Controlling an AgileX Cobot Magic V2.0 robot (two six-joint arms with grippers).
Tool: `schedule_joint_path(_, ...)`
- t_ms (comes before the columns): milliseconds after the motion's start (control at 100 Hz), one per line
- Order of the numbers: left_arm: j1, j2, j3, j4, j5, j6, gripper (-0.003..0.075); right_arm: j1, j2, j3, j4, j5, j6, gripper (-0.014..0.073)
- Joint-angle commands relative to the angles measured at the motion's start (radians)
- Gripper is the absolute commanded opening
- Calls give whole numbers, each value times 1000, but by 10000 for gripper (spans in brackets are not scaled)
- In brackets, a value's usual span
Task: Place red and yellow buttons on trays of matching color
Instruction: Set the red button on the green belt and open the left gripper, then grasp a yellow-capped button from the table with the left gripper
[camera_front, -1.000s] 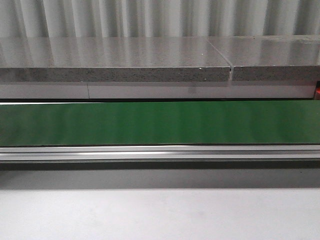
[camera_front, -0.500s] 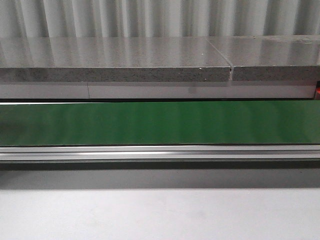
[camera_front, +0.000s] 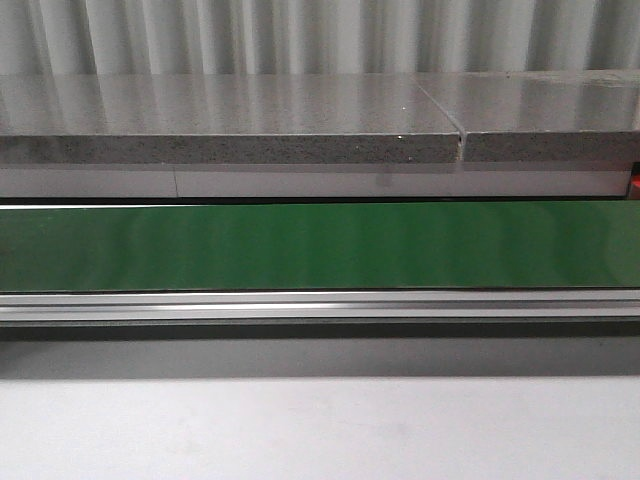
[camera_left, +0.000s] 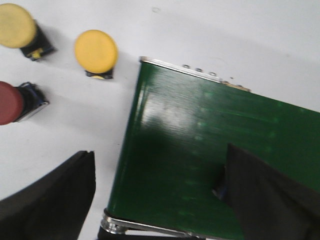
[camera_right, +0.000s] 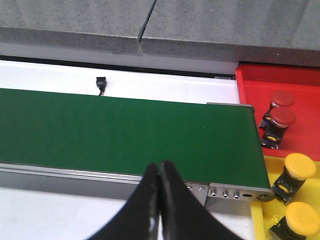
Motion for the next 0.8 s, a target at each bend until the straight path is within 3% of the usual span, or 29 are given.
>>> schedule_joint_path(0,30,-7,-31,-11,-59,-48,526,2,5,-25,1,-67,-10,-66)
schedule_joint_path(210,60,79,-31,7,-105,-213,525,2,5,-25,1,-67,-10,-66)
schedule_joint_path(460,64,143,-33,44,-96,-518,525,2,5,-25,1,-67,-10,-66)
schedule_joint_path(790,64,236,-111,10,-149,-566,525,2,5,-25,1,-66,-10,-66)
